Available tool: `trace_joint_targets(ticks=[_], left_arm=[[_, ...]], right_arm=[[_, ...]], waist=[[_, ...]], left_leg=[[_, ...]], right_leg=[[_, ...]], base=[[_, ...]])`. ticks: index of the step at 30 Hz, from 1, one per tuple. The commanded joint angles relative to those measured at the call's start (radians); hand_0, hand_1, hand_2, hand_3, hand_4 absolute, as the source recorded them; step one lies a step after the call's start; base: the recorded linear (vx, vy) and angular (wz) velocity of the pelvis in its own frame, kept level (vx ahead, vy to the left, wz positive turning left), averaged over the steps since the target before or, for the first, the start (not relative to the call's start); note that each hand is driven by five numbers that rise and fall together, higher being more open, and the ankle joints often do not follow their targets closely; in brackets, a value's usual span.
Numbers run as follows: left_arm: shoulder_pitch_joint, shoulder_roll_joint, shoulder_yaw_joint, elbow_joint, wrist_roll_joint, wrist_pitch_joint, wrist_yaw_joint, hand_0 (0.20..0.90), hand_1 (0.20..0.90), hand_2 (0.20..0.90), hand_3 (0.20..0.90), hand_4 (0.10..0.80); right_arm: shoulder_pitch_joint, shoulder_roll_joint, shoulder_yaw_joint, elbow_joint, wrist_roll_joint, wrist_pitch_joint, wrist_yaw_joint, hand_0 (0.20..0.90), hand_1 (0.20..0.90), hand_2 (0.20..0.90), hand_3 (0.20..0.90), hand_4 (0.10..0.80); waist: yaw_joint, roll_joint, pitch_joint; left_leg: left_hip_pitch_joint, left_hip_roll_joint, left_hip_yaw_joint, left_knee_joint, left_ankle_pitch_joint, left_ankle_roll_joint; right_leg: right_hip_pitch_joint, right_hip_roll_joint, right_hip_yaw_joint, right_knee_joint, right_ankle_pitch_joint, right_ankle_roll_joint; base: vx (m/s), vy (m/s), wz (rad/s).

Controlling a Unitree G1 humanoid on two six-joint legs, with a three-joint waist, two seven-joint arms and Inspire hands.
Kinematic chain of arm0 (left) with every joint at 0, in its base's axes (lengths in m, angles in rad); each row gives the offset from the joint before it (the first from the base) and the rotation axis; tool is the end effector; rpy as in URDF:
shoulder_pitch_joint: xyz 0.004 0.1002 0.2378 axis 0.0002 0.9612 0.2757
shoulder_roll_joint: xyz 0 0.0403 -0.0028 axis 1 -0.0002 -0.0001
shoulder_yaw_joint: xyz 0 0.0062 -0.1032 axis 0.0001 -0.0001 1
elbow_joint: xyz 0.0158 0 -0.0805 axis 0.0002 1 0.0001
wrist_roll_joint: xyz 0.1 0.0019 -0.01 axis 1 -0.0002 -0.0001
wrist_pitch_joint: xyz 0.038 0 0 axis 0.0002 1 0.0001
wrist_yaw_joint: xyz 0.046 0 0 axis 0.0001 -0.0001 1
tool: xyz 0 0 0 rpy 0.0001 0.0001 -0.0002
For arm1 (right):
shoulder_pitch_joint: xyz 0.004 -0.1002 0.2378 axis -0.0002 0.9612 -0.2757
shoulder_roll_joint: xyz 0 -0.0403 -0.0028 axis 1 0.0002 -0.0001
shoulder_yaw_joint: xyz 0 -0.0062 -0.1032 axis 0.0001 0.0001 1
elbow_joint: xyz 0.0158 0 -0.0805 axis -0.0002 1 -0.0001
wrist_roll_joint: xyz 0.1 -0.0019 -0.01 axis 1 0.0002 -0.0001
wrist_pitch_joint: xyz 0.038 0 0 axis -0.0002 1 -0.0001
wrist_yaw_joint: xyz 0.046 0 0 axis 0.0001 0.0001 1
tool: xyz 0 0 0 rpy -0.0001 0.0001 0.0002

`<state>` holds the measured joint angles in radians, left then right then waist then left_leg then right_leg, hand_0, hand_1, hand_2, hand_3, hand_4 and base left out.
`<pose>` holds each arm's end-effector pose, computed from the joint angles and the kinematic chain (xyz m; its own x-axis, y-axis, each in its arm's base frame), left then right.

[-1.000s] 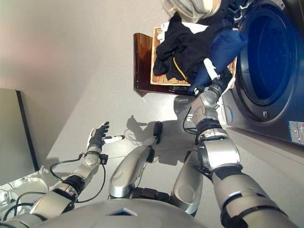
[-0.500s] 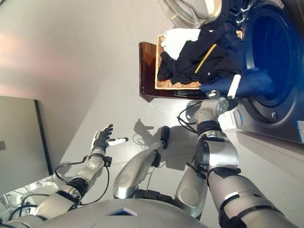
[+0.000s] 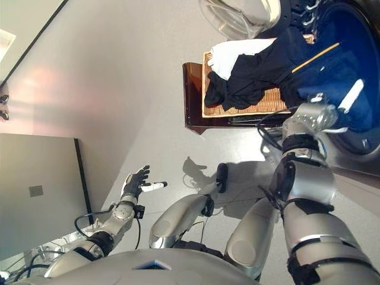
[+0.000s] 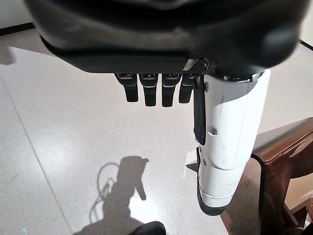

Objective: Pick up the clothes and place them into the washing machine

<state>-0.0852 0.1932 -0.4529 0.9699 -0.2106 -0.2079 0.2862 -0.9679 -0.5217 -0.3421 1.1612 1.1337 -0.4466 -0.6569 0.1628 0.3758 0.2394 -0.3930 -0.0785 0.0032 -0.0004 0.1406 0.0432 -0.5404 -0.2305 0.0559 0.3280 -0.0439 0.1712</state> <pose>0.1413 0.1605 -0.0919 0.7725 0.1210 -0.6233 0.0740 0.9578 0.2777 0.3259 -0.3036 0.1593 0.3978 -0.8278 -0.3956 0.6347 -0.0630 0.7702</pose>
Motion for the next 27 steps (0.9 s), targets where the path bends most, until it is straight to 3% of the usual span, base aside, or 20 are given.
trace_joint_targets(ticks=[1, 6, 12, 13, 14, 15, 21, 23, 27], left_arm=[[-0.021, 0.021, 0.011, 0.003, -0.025, -0.043, 0.025, 0.900, 0.900, 0.900, 0.900, 0.800], [-0.024, 0.035, 0.016, -0.016, -0.040, -0.049, 0.021, 0.900, 0.900, 0.900, 0.900, 0.800], [-0.039, 0.034, 0.023, -0.043, -0.068, -0.060, 0.026, 0.900, 0.900, 0.900, 0.900, 0.800], [-0.037, 0.034, 0.018, -0.055, -0.062, -0.063, 0.030, 0.900, 0.900, 0.900, 0.900, 0.800], [-0.036, 0.034, 0.016, -0.056, -0.062, -0.063, 0.030, 0.900, 0.900, 0.900, 0.900, 0.800], [-0.044, 0.037, 0.022, -0.046, -0.059, -0.059, 0.033, 0.900, 0.900, 0.900, 0.900, 0.800], [-0.046, 0.029, 0.024, 0.001, -0.055, -0.046, 0.032, 0.900, 0.900, 0.900, 0.900, 0.800], [-0.050, 0.016, 0.028, 0.034, -0.064, -0.038, 0.019, 0.900, 0.900, 0.900, 0.900, 0.800], [-0.050, -0.001, 0.025, 0.059, -0.085, -0.033, 0.006, 0.900, 0.900, 0.900, 0.900, 0.800]], right_arm=[[-0.176, -0.283, 0.234, -0.140, -0.220, -0.081, 0.065, 0.200, 0.200, 0.200, 0.200, 0.300], [-0.285, -0.323, 0.355, -0.088, -0.255, -0.041, 0.103, 0.200, 0.200, 0.200, 0.200, 0.300], [-0.310, -0.338, 0.363, -0.104, -0.292, -0.058, 0.051, 0.200, 0.200, 0.200, 0.200, 0.300], [-0.301, -0.343, 0.351, -0.110, -0.314, -0.066, 0.022, 0.425, 0.425, 0.425, 0.425, 0.461], [-0.297, -0.343, 0.349, -0.112, -0.316, -0.066, 0.020, 0.513, 0.513, 0.513, 0.513, 0.524], [-0.285, -0.340, 0.354, -0.078, -0.306, -0.039, 0.049, 0.900, 0.900, 0.900, 0.900, 0.800], [-0.294, -0.307, 0.369, 0.026, -0.164, 0.002, 0.179, 0.900, 0.900, 0.900, 0.900, 0.800], [-0.260, -0.249, 0.355, 0.038, -0.074, 0.014, 0.269, 0.900, 0.900, 0.900, 0.900, 0.800], [-0.211, -0.162, 0.292, 0.021, 0.053, -0.023, 0.325, 0.900, 0.900, 0.900, 0.900, 0.800]], waist=[[-0.005, -0.008, -0.017], [-0.002, -0.022, -0.011], [0.000, -0.013, 0.000], [0.000, -0.010, 0.004], [-0.001, -0.012, 0.002], [0.000, -0.017, 0.003], [-0.003, -0.026, -0.002], [-0.005, -0.030, -0.007], [-0.008, -0.026, -0.013]], left_leg=[[-0.011, 0.023, -0.001, 0.091, -0.110, -0.105], [-0.011, 0.036, 0.009, 0.081, -0.101, -0.113], [-0.021, 0.041, -0.009, 0.073, -0.082, -0.122], [-0.023, 0.041, -0.013, 0.066, -0.075, -0.123], [-0.018, 0.039, -0.015, 0.066, -0.082, -0.123], [-0.015, 0.040, -0.017, 0.058, -0.080, -0.123], [-0.016, 0.043, -0.006, 0.055, -0.081, -0.120], [-0.011, 0.040, -0.002, 0.060, -0.093, -0.118], [-0.002, 0.035, 0.001, 0.058, -0.101, -0.114]], right_leg=[[0.048, 0.039, 0.009, -0.080, 0.003, -0.060], [0.028, 0.058, 0.012, -0.067, 0.000, -0.064], [0.013, 0.063, -0.008, -0.045, -0.011, -0.072], [0.011, 0.065, -0.014, -0.043, -0.011, -0.074], [0.014, 0.063, -0.016, -0.038, -0.023, -0.074], [0.013, 0.066, -0.019, -0.038, -0.022, -0.075], [0.002, 0.072, -0.009, -0.039, -0.012, -0.079], [0.006, 0.072, -0.003, -0.039, -0.018, -0.080], [0.016, 0.068, 0.005, -0.047, -0.018, -0.079]], base=[[0.023, -0.080, -0.13], [-0.008, -0.050, -0.06], [-0.015, -0.054, 0.00], [0.014, -0.042, 0.12], [0.036, -0.032, 0.18], [0.014, -0.014, 0.14], [0.021, 0.011, 0.04], [0.026, 0.040, -0.05], [0.019, 0.047, -0.05]])
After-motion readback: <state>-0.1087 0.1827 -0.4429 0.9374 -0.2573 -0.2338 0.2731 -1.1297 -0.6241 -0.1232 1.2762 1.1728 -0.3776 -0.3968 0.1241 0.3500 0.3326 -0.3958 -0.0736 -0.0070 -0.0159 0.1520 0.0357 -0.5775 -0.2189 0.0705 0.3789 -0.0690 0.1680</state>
